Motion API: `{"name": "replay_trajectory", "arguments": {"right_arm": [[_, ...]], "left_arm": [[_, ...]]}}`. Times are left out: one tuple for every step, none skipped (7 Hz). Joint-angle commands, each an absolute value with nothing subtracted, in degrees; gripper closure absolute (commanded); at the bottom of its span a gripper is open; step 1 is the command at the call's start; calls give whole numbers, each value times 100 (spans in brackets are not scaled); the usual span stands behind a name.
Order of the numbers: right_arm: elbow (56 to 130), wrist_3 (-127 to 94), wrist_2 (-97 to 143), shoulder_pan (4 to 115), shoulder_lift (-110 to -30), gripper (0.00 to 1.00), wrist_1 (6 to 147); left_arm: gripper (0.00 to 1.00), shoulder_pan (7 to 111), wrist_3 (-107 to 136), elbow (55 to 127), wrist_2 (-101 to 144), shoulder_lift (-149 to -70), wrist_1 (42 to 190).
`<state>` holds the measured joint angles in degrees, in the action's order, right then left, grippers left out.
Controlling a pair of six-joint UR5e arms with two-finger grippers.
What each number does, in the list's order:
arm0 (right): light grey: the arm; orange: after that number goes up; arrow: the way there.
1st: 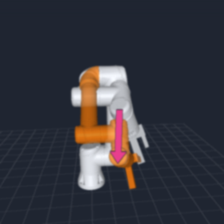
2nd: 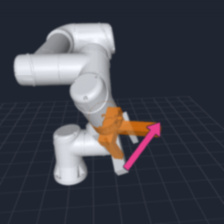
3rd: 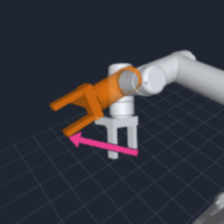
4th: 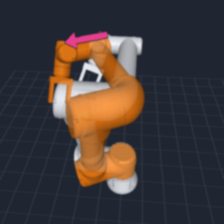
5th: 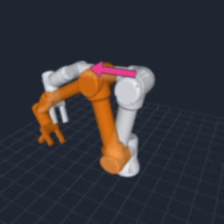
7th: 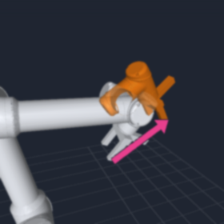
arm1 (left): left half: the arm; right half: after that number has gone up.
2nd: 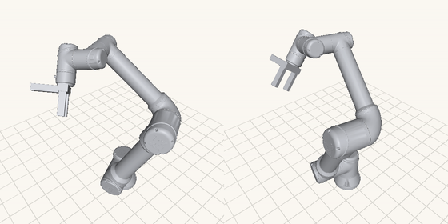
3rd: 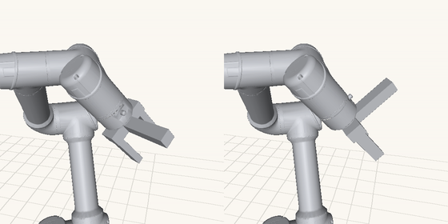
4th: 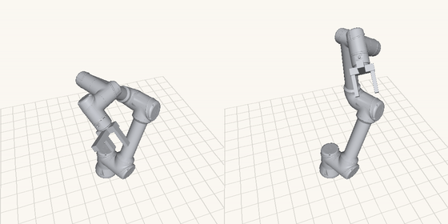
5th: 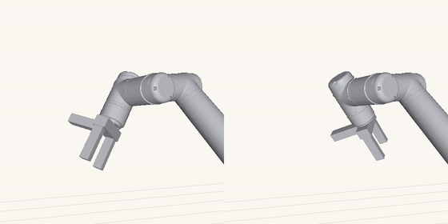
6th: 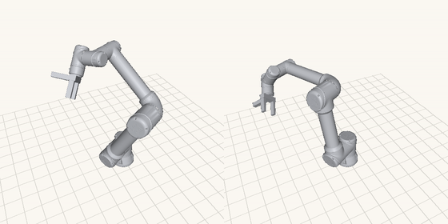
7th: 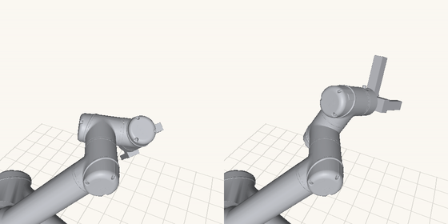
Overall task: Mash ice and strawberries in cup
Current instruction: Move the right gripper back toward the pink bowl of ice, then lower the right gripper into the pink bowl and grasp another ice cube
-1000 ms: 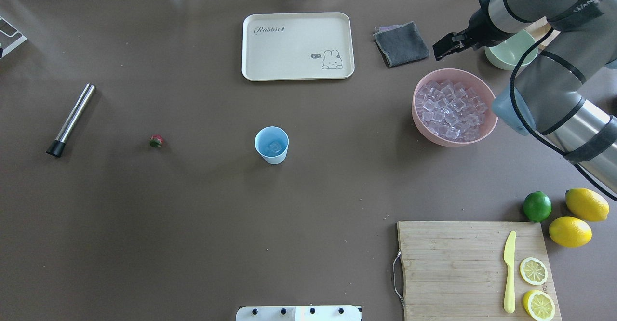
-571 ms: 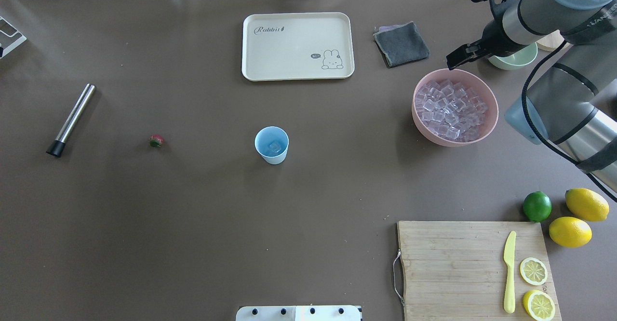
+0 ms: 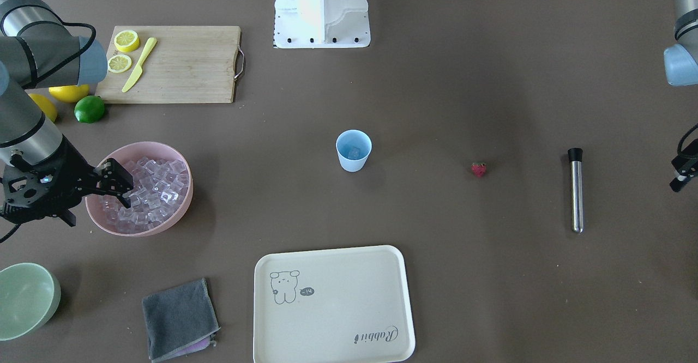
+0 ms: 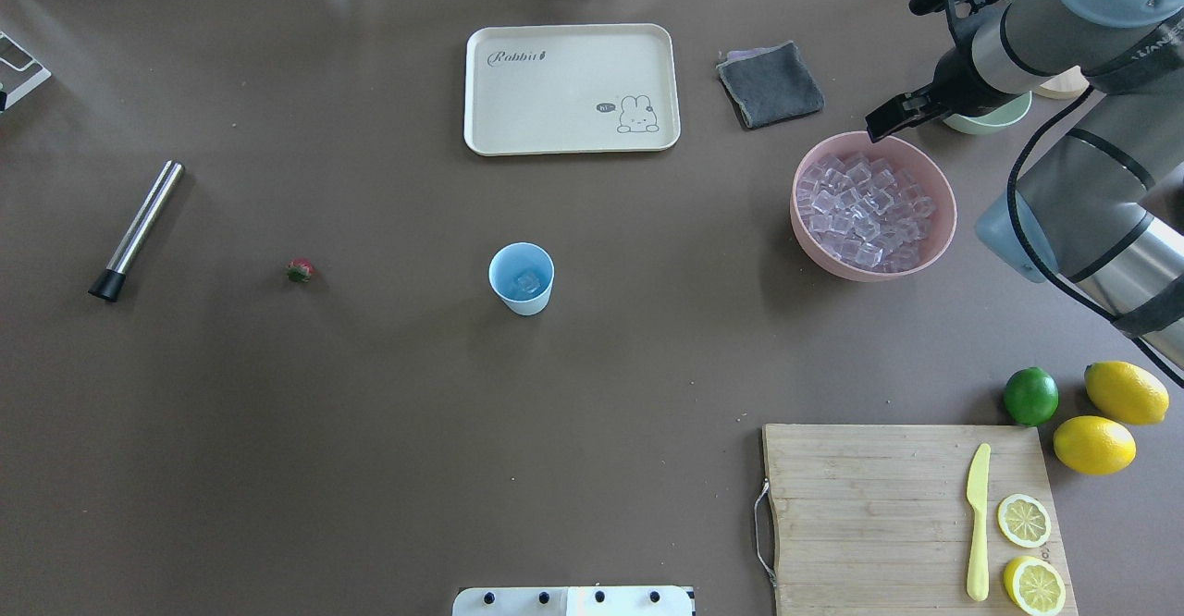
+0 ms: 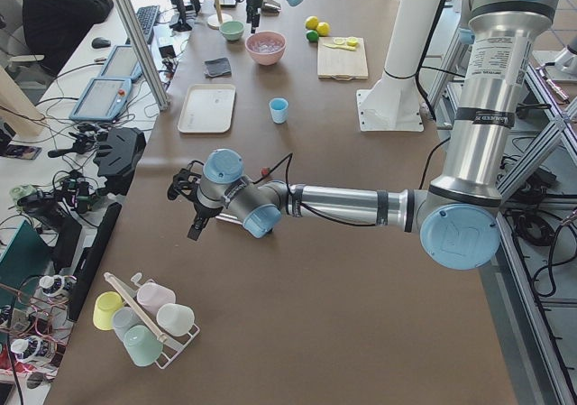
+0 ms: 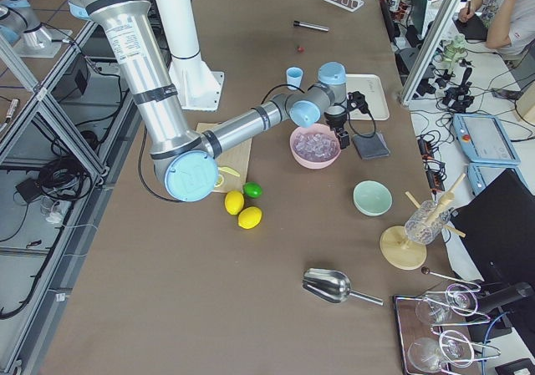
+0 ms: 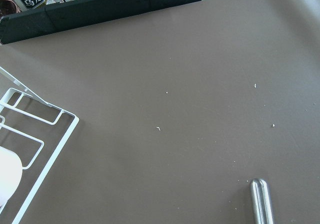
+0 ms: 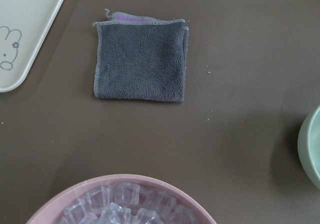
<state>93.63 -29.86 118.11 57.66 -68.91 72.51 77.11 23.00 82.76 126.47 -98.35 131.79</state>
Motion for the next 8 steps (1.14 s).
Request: {"name": "replay_trajectory", "arguments": {"right_arm": [[9352,-2962,11804,5766,-6917,1,7251],[9352,-2849,11804,5766,-6952,1,7251],[9308,-2761,11804,5766,-6970,1,7251],[9282,-2690,11804,5774,-6996,1,7251],[9281,-2655,11804,5783,-7013,1,7251],[9290,-2663,11804,5775,-7118,1,7138],[9281,-2672,11821,5809,-7441,1,6589],[9220,-2672,11813,5827,-7479,1,6505]], "left_arm": [[2,7708,2312,8279,12647,-9835,13201],[2,7708,2312,8288,12647,-9835,13201],[2,7708,2312,8305,12647,-9826,13210],[2,7708,2312,8340,12647,-9826,13210],[2,7708,2303,8332,12647,-9835,13210],[2,7708,2294,8306,12647,-9835,13210],[2,7708,2311,8314,12647,-9835,13288],[2,7708,2277,8288,12647,-9835,13289]]}}
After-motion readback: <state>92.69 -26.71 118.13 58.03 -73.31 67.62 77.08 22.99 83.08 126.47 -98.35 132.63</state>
